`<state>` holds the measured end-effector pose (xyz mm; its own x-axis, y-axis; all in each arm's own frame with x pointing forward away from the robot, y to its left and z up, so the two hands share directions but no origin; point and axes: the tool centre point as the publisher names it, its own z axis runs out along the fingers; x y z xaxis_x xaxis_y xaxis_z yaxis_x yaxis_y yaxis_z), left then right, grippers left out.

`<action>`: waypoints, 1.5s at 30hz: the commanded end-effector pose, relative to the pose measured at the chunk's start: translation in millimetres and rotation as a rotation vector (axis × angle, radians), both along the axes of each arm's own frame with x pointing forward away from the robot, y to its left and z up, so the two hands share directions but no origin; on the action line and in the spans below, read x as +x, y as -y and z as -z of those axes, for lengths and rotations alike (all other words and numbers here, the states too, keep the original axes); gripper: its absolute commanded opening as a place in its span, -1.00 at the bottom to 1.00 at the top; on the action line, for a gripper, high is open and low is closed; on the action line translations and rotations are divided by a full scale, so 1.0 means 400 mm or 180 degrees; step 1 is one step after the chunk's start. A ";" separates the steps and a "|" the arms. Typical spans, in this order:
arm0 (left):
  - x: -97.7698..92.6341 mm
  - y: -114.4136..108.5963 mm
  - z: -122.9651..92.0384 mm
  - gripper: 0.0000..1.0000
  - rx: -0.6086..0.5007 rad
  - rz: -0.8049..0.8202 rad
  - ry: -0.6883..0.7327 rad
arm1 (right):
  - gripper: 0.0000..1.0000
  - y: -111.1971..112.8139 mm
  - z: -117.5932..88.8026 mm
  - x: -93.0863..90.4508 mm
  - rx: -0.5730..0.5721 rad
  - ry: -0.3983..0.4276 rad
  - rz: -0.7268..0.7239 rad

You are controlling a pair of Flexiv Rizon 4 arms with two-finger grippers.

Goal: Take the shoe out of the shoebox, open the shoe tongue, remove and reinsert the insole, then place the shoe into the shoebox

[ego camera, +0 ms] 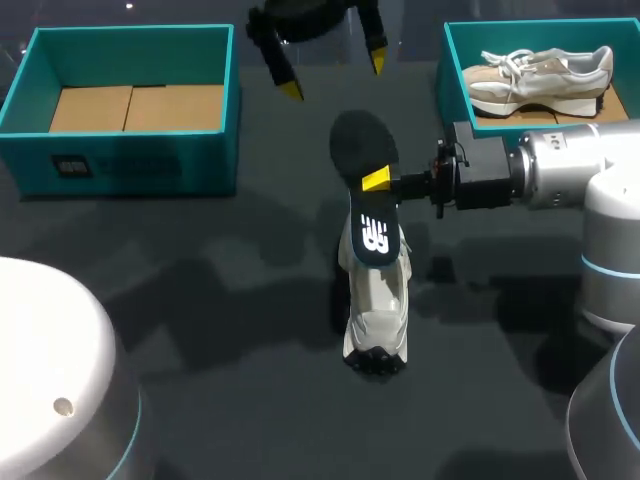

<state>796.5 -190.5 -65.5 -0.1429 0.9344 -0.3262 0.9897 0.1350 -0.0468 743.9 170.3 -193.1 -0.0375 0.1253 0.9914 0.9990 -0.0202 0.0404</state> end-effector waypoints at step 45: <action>-0.059 -0.132 0.207 1.00 -0.3203 -0.0288 0.0445 | -1.00 -0.001 0.000 -0.002 -0.0006 -0.0001 0.0007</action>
